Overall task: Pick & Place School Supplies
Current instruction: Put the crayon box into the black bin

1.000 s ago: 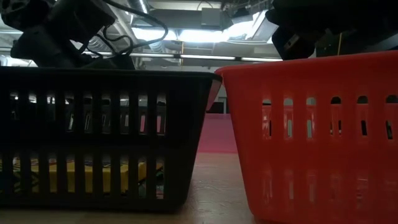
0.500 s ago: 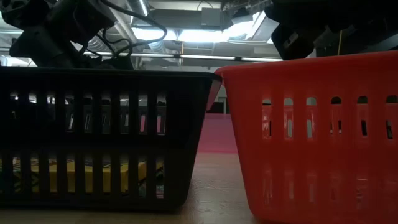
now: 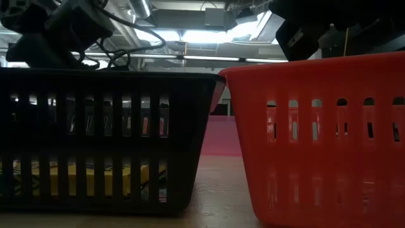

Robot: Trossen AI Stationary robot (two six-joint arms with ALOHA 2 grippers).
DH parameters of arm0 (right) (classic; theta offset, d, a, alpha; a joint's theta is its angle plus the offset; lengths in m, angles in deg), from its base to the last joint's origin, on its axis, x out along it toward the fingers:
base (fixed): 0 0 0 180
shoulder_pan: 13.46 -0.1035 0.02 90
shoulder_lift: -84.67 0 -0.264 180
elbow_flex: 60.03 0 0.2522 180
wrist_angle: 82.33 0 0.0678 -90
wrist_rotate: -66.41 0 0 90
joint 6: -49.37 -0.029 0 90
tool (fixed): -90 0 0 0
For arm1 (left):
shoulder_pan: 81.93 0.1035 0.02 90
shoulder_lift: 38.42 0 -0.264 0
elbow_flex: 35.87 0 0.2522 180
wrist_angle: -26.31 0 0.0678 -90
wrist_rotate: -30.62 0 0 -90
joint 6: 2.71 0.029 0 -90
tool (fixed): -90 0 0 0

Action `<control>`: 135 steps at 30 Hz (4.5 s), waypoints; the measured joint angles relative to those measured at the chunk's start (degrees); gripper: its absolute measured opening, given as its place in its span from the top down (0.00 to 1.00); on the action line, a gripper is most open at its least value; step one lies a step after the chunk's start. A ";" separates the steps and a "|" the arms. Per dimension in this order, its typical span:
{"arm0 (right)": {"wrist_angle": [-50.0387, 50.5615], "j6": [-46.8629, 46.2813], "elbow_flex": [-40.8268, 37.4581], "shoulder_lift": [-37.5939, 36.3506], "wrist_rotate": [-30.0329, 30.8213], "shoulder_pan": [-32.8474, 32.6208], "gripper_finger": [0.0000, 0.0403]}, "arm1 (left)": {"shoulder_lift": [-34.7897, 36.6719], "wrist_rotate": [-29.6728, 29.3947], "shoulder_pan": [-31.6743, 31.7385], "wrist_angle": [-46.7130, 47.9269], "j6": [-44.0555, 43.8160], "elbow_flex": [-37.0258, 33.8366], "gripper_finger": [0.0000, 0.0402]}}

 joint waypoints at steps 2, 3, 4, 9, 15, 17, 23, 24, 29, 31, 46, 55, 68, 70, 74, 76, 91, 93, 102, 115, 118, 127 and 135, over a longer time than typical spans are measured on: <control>0.00 0.22 0.00 0.00 0.02 0.00 0.85 | 0.12 0.01 0.05 -4.67 -0.88 -2.46 1.00; 0.00 0.43 0.00 0.07 0.02 0.00 0.85 | 0.15 0.01 0.06 -7.05 -1.58 -3.68 1.00; -0.03 0.63 0.00 0.24 0.03 0.00 0.85 | 0.15 0.02 0.06 -9.47 -2.18 -4.89 1.00; -0.02 1.98 0.00 1.59 0.02 0.12 0.85 | 0.09 1.22 0.18 -18.74 -3.74 -9.27 1.00; -0.04 4.44 0.00 3.54 0.04 0.50 0.85 | -0.26 2.80 0.10 -25.06 1.26 -9.74 1.00; 0.03 4.44 0.00 4.03 0.09 0.60 0.85 | -0.31 4.17 0.50 -26.07 1.72 -9.67 1.00; 0.00 4.70 0.00 4.48 0.24 0.61 0.85 | -0.47 9.34 0.56 -33.12 4.51 -9.70 1.00; 0.00 4.70 0.00 4.48 0.24 0.69 0.85 | -0.40 9.45 0.60 -34.97 5.31 -9.57 1.00; 0.00 4.70 0.00 4.48 0.24 0.83 0.85 | -0.31 8.78 0.71 -35.84 6.78 -9.60 1.00; 0.00 4.70 0.00 4.48 0.24 0.81 0.85 | -0.31 9.05 0.71 -35.85 6.77 -9.56 1.00; 0.00 5.10 0.00 4.48 0.50 0.96 0.85 | -2.32 7.72 0.38 -35.77 5.20 -9.39 1.00; -0.02 4.89 0.00 4.48 0.44 0.96 0.85 | -6.69 7.37 0.38 -36.66 4.81 -7.79 1.00; -1.55 4.64 0.00 4.48 0.22 0.96 0.85 | -6.77 6.98 0.36 -33.36 4.15 -7.81 1.00; -1.55 4.64 0.00 4.49 0.22 0.96 0.85 | -6.73 6.82 0.34 -32.98 3.61 -7.81 1.00; -1.96 4.61 0.00 4.50 0.00 0.94 0.85 | -6.73 6.74 0.34 -32.68 2.91 -7.81 1.00; -2.26 4.61 0.00 4.48 -0.30 0.94 0.85 | -6.73 6.58 0.34 -32.24 2.34 -7.81 1.00; -3.75 4.48 0.00 4.50 -1.46 -0.11 0.85 | -6.78 5.45 -0.05 -28.91 0.18 -7.88 1.00; -3.93 4.48 0.00 4.50 -1.46 -0.24 0.85 | -6.76 5.39 -0.07 -28.80 -0.04 -7.88 1.00; -3.91 3.98 0.00 4.50 -1.42 -0.24 0.85 | -6.76 5.25 -0.10 -28.80 -0.14 -7.88 1.00; 0.00 4.61 0.29 4.50 3.55 1.66 0.85 | -6.76 5.16 -0.10 -28.89 -0.25 -7.88 1.00; 7.06 7.30 3.66 5.24 5.66 1.68 0.85 | -6.76 5.20 -0.10 -29.30 -0.01 -7.88 1.00; 33.03 16.10 26.03 20.52 9.21 2.10 0.85 | -6.83 5.05 -0.24 -30.05 0.44 -8.00 1.00; 33.03 18.07 33.68 27.15 13.15 3.15 0.76 | -7.08 2.68 -2.14 -30.96 1.24 -8.14 1.00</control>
